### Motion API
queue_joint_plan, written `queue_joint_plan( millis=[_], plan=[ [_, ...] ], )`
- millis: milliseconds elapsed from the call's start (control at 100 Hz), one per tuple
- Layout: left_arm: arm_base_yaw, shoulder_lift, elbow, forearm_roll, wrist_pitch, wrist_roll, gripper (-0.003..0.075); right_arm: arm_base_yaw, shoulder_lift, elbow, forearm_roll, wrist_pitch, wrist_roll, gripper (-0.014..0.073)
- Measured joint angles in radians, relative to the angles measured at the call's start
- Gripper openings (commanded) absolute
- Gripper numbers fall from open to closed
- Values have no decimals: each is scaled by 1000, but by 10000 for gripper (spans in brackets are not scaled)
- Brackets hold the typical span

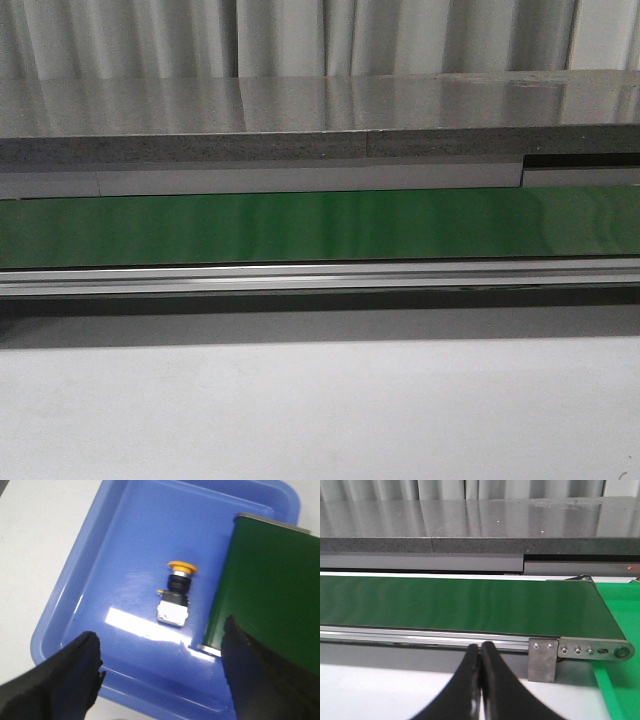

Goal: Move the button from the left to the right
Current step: 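Close the left gripper on the black body of the yellow-capped button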

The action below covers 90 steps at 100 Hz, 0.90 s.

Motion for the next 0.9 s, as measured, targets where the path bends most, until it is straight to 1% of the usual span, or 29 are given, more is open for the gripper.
queue_joint_plan(
  millis=[190,350,610,900],
  plan=[
    [18,199,-63,-17,-26,-2,500,0,0,0,0,0,0,-67],
    [18,308,-94,-34,-43,-2,500,0,0,0,0,0,0,-67],
    [18,418,-132,-55,-64,7,500,0,0,0,0,0,0,-67],
    [18,474,-136,-99,-87,28,500,0,0,0,0,0,0,-67]
  ],
)
